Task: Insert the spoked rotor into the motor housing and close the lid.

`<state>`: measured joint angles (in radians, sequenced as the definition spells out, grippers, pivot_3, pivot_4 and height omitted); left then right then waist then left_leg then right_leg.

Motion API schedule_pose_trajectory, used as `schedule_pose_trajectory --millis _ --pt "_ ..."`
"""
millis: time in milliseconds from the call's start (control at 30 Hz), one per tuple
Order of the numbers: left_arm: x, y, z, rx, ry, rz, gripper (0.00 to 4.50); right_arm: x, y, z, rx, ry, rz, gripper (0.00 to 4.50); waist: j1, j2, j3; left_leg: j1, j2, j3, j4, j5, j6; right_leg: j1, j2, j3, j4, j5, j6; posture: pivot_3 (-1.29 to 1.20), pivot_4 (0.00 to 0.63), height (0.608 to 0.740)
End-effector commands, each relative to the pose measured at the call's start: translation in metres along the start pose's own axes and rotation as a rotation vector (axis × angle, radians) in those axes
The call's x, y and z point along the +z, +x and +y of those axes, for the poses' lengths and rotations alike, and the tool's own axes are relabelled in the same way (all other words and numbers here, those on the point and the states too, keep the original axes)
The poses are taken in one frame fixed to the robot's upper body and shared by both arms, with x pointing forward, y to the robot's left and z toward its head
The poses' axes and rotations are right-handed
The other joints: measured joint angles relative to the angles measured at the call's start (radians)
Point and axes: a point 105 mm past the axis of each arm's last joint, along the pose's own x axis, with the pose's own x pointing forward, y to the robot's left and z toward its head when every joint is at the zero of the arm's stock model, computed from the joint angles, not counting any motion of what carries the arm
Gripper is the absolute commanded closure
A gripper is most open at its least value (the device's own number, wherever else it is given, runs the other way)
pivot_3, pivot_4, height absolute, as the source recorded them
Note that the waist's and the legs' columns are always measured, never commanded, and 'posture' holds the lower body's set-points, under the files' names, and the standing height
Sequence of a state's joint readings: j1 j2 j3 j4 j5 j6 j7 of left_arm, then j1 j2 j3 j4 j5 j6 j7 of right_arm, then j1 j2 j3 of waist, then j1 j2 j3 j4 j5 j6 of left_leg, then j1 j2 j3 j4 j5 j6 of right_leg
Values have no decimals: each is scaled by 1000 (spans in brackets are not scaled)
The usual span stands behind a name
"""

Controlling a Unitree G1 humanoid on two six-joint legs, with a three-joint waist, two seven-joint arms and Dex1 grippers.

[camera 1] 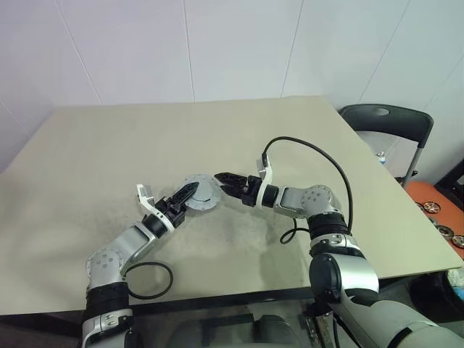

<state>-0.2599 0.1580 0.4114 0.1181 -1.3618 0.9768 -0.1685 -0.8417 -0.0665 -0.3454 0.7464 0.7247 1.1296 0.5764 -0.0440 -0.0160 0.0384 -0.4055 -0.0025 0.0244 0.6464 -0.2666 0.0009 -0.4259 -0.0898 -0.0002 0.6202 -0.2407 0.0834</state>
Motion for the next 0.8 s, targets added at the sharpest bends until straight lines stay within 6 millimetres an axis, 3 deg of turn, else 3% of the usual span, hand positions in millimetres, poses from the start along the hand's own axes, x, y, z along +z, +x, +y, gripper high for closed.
schedule_pose_trajectory --millis 33,133,333,533,700,800 --pt "21 -3 -31 -93 82 -57 2320 7 2 7 13 -27 -17 1103 0 0 0 -1 0 0 0 0 0 -1 0 0 0 0 0 0 0 740" --pt "33 -12 -31 -85 103 -94 2320 6 4 6 11 -26 -13 1103 -1 0 0 -2 0 0 0 0 0 -2 1 0 0 0 0 0 0 740" --pt "77 -51 -20 3 178 -242 2320 0 11 4 2 -30 10 1103 -2 0 0 -1 0 0 0 0 0 -2 2 -1 0 0 0 0 0 740" --pt "106 -80 -10 90 250 -336 2320 -2 14 3 -7 -41 23 1103 0 0 0 -2 -1 0 1 0 0 -1 2 -1 0 0 0 0 0 740" --pt "153 -115 -5 175 321 -447 2320 -2 16 4 -10 -52 29 1103 -4 0 0 -2 0 0 1 0 0 -2 2 -1 0 1 -1 0 0 740" --pt "171 -126 -2 204 352 -468 2320 -2 16 3 -17 -59 29 1103 -5 0 0 -2 1 0 0 1 -1 -3 3 -2 1 1 -1 0 0 740"
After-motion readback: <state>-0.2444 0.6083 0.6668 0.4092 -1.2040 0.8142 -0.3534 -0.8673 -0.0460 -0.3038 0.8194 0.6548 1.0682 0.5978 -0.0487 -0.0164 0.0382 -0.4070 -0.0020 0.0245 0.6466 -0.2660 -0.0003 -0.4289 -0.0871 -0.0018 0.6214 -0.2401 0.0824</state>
